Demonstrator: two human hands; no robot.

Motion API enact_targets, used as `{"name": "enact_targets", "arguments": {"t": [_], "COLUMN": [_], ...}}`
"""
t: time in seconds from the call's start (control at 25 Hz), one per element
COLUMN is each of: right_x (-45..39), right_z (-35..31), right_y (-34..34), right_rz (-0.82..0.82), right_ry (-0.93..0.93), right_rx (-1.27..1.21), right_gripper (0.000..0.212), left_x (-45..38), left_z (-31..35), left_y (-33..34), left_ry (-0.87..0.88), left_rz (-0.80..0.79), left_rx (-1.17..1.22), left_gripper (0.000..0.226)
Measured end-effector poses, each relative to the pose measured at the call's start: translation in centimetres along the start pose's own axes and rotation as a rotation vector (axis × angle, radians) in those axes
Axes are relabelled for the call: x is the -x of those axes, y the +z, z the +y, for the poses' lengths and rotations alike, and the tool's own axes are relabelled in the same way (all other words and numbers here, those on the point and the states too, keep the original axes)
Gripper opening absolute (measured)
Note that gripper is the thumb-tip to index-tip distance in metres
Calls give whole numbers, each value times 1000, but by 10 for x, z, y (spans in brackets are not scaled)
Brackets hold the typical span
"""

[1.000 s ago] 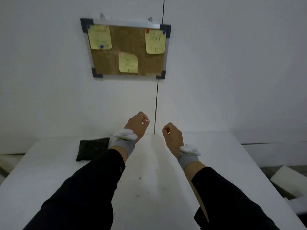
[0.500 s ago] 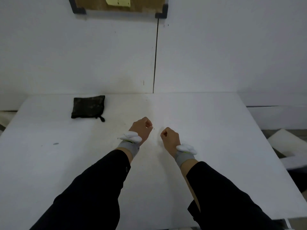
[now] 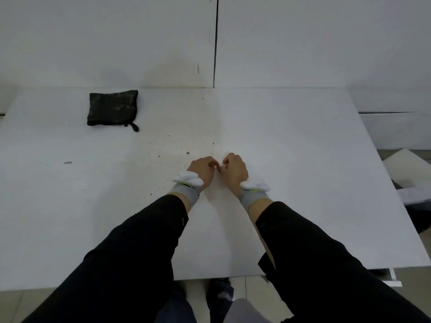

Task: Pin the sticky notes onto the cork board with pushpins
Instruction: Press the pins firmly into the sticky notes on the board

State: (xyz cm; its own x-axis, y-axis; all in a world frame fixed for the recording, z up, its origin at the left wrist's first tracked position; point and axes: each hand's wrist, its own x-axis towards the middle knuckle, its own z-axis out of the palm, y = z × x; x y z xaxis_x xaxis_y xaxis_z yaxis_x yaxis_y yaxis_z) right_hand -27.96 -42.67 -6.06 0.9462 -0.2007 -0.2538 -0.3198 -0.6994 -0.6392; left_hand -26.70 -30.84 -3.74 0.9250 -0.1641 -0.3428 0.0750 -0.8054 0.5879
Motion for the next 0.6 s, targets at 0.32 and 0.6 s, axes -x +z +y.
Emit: {"name": "enact_targets", "arguments": {"t": [0.32,0.6], "right_x": [-5,-19], "right_z": [-3,-70], "right_y": [-7,-37], "right_rz": [-67,79], "right_ry": [-38,-85], "right_rx": [104,-75], "right_gripper": [5,11], "left_x": [7,-9], "left_z": [9,19], "left_y": [-5,-73], "left_ry": [10,78], "left_rz": [67,208], "left_rx": [36,34], "left_gripper": [22,18]}}
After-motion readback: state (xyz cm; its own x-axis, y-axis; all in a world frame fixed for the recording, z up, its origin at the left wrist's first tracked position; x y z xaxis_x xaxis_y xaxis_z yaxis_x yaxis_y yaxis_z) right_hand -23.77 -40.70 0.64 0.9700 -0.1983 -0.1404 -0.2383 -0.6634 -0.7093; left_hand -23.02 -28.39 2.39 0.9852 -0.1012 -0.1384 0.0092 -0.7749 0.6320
